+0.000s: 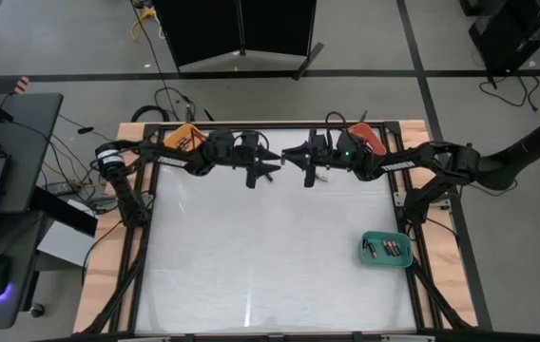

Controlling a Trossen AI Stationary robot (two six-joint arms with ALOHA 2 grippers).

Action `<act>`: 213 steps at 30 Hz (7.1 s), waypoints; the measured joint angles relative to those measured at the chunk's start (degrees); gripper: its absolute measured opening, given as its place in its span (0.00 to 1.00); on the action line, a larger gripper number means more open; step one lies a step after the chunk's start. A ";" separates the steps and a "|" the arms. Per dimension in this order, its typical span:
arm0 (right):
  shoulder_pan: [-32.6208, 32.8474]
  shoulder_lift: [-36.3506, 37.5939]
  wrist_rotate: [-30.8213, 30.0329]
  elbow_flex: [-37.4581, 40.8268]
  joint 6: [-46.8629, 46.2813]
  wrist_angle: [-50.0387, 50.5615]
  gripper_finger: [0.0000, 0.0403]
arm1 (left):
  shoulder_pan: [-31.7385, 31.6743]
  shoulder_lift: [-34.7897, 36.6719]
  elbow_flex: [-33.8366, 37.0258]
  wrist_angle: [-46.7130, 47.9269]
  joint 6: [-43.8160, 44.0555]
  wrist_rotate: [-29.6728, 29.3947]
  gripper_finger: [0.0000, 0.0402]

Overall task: Sort batteries
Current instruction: Put the red battery into the yellow bin, then put the brown battery into the green bin

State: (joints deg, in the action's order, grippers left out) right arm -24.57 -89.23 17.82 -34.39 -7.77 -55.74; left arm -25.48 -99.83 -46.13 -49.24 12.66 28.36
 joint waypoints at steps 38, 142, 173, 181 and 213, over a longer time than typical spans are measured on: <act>0.18 0.00 0.58 -0.02 0.46 -2.62 0.14 | 1.25 -3.37 -3.48 -3.00 3.27 2.39 0.51; 0.05 10.60 -12.43 0.00 10.97 23.77 0.06 | -31.98 -0.05 -13.42 95.34 -21.24 -37.25 0.14; -0.01 10.60 -11.04 0.00 2.83 23.27 0.09 | -20.84 21.24 -1.56 65.02 -19.73 -28.71 0.21; 2.18 10.60 -14.60 0.00 2.82 36.22 0.03 | -10.20 22.16 12.21 32.49 -19.28 -18.80 0.17; 1.34 10.14 -14.57 0.00 4.30 59.29 0.37 | -3.21 8.84 11.41 18.31 -13.12 -4.12 0.01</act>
State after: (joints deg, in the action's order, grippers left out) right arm -23.22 -79.09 3.25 -34.39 -3.47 3.55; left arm -28.68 -90.99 -34.72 -30.92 -0.47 24.25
